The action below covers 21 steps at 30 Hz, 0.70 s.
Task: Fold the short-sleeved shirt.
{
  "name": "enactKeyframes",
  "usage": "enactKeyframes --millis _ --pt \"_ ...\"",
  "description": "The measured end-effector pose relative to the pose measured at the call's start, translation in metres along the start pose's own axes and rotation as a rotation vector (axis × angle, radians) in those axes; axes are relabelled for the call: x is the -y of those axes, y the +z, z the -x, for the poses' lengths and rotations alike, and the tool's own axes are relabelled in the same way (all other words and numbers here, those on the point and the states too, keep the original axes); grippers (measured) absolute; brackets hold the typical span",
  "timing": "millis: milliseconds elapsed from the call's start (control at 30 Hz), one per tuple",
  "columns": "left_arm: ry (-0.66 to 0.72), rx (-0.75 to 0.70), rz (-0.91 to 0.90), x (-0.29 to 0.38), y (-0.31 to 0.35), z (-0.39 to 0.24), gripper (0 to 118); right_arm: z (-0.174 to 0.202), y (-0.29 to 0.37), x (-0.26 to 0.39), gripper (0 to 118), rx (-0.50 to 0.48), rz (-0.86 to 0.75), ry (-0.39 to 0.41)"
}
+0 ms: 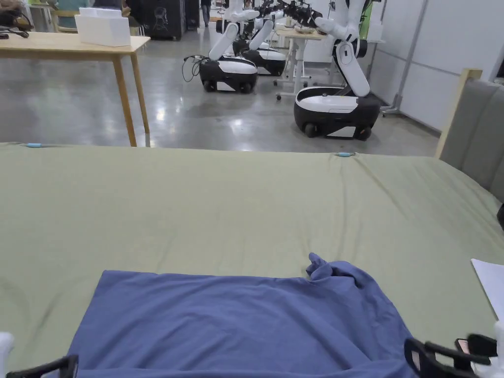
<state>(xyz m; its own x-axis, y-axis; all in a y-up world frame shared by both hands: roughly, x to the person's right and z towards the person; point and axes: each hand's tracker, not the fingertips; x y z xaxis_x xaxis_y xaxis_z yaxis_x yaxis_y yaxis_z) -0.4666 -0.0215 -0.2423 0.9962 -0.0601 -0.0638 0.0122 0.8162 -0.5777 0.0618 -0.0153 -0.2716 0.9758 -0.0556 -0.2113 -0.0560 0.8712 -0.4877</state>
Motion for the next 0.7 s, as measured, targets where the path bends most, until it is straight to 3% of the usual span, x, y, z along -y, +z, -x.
enactKeyframes --millis 33,100,167,300,333,367,400,433,633,667,700 --pt "-0.018 -0.002 -0.001 -0.008 -0.009 -0.004 0 0.003 -0.008 -0.004 9 0.007 0.003 -0.004" --pt "-0.063 -0.027 0.009 -0.023 -0.036 -0.011 0 0.007 -0.033 -0.01 8 0.029 0.022 -0.006" --pt "-0.076 0.047 0.062 -0.039 -0.064 -0.012 0 0.006 -0.05 -0.015 8 -0.035 0.069 -0.027" --pt "-0.1 0.001 0.094 -0.071 -0.128 -0.014 0 0.003 -0.074 -0.021 8 -0.011 0.078 -0.033" --pt "-0.095 -0.006 0.102 -0.078 -0.145 -0.013 4 0.001 -0.079 -0.023 8 -0.006 0.084 -0.036" --pt "-0.079 -0.02 0.123 -0.087 -0.167 -0.01 22 -0.003 -0.085 -0.023 8 -0.003 0.09 -0.039" --pt "-0.054 -0.041 0.156 -0.092 -0.186 -0.008 80 -0.006 -0.091 -0.026 8 0.0 0.101 -0.042" --pt "-0.042 -0.048 0.198 -0.096 -0.205 -0.005 116 -0.009 -0.097 -0.028 8 0.01 0.109 -0.043" --pt "-0.053 -0.135 0.291 -0.098 -0.297 -0.005 112 -0.036 -0.143 -0.049 8 0.081 0.19 -0.004" --pt "-0.053 -0.143 0.318 -0.1 -0.299 -0.007 107 -0.042 -0.156 -0.052 8 0.099 0.215 0.004" --pt "-0.058 -0.131 0.332 -0.097 -0.305 -0.008 84 -0.047 -0.169 -0.055 17 0.113 0.243 0.019"
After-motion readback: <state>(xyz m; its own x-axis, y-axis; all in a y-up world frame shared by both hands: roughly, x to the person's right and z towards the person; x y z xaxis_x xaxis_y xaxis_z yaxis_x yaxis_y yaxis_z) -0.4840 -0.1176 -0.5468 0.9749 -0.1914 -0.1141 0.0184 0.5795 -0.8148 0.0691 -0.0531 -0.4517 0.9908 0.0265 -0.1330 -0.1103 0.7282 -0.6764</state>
